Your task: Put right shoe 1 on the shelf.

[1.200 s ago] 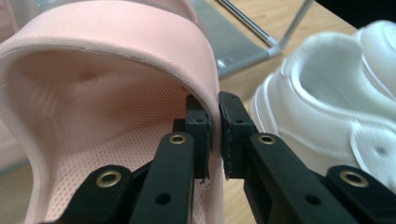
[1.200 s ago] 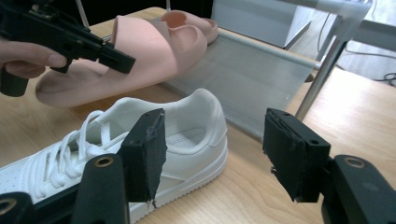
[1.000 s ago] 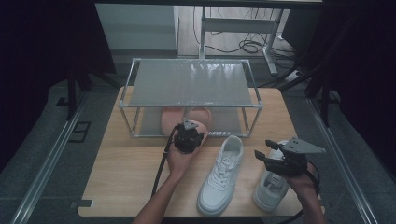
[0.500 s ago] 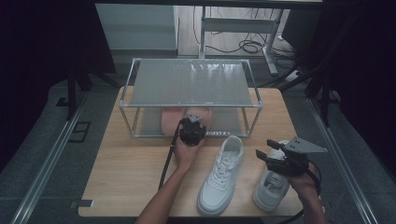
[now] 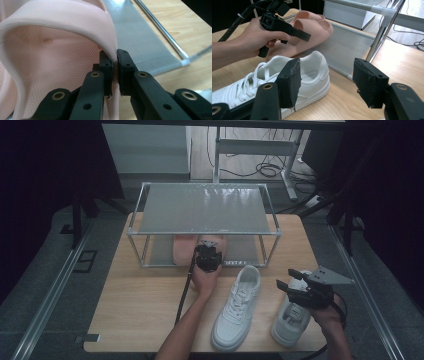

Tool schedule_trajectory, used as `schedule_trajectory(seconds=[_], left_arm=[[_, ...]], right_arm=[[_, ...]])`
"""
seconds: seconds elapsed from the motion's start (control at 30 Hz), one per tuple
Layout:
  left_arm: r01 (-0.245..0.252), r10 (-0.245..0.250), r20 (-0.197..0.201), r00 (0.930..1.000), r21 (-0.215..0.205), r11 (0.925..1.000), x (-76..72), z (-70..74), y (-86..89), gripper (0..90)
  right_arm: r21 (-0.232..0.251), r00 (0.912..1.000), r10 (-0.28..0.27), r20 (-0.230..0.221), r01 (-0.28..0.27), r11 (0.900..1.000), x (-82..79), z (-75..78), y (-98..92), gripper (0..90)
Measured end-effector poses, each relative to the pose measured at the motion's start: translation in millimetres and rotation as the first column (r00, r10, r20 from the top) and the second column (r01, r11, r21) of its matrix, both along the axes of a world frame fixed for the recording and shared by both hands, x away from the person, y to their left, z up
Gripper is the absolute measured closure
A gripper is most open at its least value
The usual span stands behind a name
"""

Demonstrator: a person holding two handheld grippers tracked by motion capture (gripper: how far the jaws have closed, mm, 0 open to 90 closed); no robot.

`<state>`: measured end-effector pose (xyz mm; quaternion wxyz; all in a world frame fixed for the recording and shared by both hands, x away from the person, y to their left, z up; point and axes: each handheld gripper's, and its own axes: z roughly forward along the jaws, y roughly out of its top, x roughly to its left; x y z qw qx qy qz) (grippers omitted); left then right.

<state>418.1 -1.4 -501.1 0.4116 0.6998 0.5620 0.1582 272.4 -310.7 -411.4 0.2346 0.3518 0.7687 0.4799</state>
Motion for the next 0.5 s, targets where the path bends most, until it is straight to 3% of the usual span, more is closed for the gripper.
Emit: schedule_trajectory(seconds=[0.3, 0.4, 0.5], left_arm=[[-0.042, 0.042, 0.001, 0.9991, -0.002, 0.9991, 10.5, 2.5, -1.5, 80.9], [-0.027, 0.027, -0.001, 0.9996, 0.020, 0.9994, 11.2, 0.8, -3.3, 74.5], [-0.009, 0.009, -0.006, 0.9999, 0.014, 0.9999, 6.7, 2.2, -2.2, 65.2]], right_arm=[[-0.005, 0.9999, 0.013, 0.000, -0.013, 1.000, -1.9, 1.1, 1.3, 40.1], [-0.002, 1.0000, 0.009, 0.000, -0.009, 1.000, -2.1, 1.1, 0.6, 40.1], [-0.002, 1.0000, 0.008, 0.000, -0.008, 1.000, -2.4, 1.3, 0.3, 40.1]])
